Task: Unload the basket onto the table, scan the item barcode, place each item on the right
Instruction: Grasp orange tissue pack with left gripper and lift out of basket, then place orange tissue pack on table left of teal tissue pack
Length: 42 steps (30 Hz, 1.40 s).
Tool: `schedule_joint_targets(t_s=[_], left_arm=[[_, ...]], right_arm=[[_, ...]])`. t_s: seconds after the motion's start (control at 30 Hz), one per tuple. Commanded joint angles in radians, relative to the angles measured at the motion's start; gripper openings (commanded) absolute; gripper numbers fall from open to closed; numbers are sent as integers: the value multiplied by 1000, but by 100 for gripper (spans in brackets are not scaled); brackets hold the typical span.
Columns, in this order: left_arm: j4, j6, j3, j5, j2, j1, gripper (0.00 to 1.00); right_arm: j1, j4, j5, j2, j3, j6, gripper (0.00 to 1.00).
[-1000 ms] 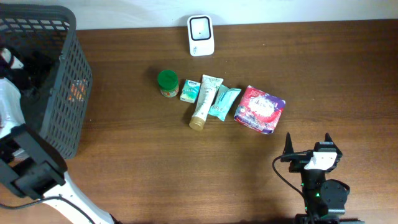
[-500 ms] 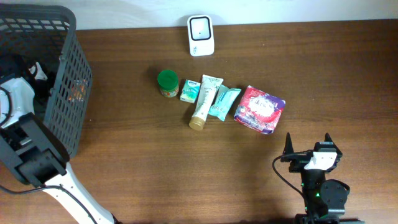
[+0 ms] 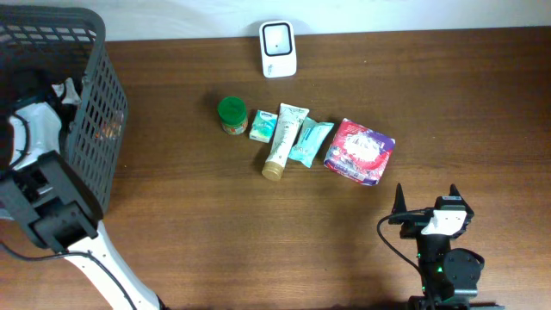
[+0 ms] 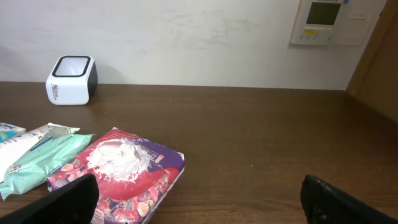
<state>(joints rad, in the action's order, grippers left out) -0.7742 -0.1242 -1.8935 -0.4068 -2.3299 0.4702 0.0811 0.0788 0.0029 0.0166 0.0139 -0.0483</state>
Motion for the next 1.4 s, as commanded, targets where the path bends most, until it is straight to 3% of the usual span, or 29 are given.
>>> schedule_joint_targets(t_s=[0.0,0.13,0.27,0.47,0.6,0.67,0.73,0.9,1.07,1.2,1.3,1.37], left_arm=[[-7,25,10,14,-26,-2,0],[-45,12,-34,10,-21,17,0],[-151,-120,-224,7,30,79,0],[-278,-167,-436,-4,190,138,0],[-297,-205,-460,-257,385,141,0],[-313,-229,-460,-262,471,139,0],[-344,-308,-460,-298,528,126,0],[-447,-264,-447,-341,557,-79,0],[-495,-180,-320,-180,555,-432,0],[-447,-181,-120,207,555,-746,0],[-336,-200,22,442,555,-872,0],[-224,-291,148,653,555,-933,0]], right_arm=[[5,3,9,-5,-8,8,99],[5,3,9,-5,-8,8,99],[5,3,8,-5,-8,8,99],[5,3,9,-5,-8,8,99],[5,3,9,-5,-8,8,99],[5,3,9,-5,-8,8,99],[5,3,9,-5,-8,8,99],[5,3,9,-5,-8,8,99],[5,3,9,-5,-8,8,99],[5,3,9,-5,-8,8,99],[5,3,9,-5,-8,8,99],[5,3,8,-5,-8,8,99]])
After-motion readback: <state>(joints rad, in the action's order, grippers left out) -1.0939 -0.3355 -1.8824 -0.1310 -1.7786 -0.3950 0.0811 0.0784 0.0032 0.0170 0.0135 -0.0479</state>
